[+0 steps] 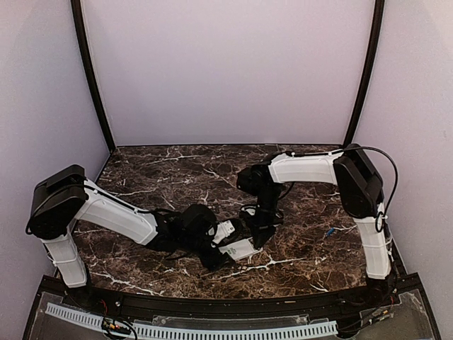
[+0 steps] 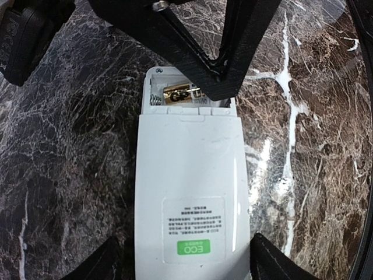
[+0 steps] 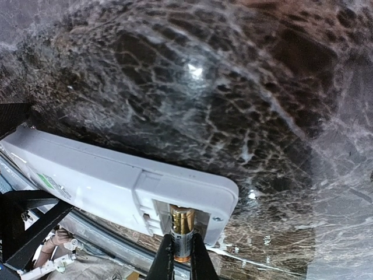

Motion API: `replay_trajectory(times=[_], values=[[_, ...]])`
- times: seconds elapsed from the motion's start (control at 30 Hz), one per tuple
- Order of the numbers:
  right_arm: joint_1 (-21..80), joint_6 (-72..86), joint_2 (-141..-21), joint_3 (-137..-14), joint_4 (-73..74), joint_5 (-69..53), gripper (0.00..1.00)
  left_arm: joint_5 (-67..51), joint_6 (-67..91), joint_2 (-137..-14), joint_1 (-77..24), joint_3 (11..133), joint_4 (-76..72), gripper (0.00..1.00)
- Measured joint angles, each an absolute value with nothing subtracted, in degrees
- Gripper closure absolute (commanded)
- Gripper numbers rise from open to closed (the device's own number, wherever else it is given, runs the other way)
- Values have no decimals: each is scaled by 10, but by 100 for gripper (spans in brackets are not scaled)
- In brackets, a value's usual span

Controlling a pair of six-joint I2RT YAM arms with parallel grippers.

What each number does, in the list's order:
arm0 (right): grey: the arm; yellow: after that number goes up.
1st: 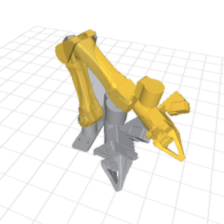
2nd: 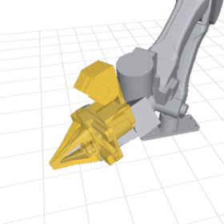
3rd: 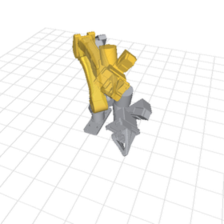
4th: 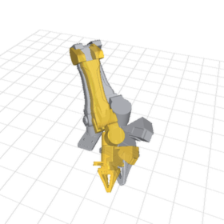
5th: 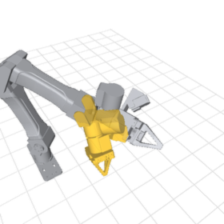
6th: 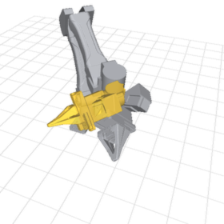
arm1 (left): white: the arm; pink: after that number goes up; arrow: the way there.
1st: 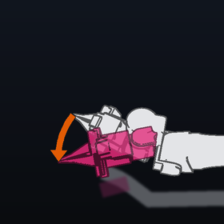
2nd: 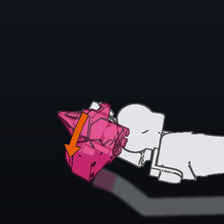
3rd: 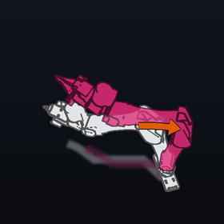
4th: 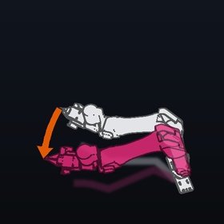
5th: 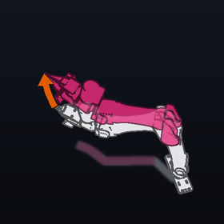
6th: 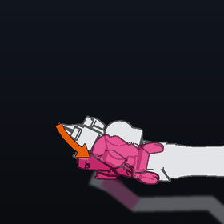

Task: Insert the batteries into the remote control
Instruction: Load the battery into the battery compartment.

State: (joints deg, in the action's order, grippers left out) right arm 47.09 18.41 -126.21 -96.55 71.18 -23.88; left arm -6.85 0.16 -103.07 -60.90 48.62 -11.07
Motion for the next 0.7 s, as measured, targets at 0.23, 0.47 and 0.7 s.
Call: replay_trajectory(times=[0.23,0.47,0.7], values=[[471,191,-1269,-977,712,-243,100,-68,2,-1030,-609,486,-111,27],[473,214,-1269,-977,703,-247,96,-68,2,-1030,-609,486,-111,27],[473,221,-1271,-981,689,-242,84,-68,2,-1030,-609,486,-112,27]])
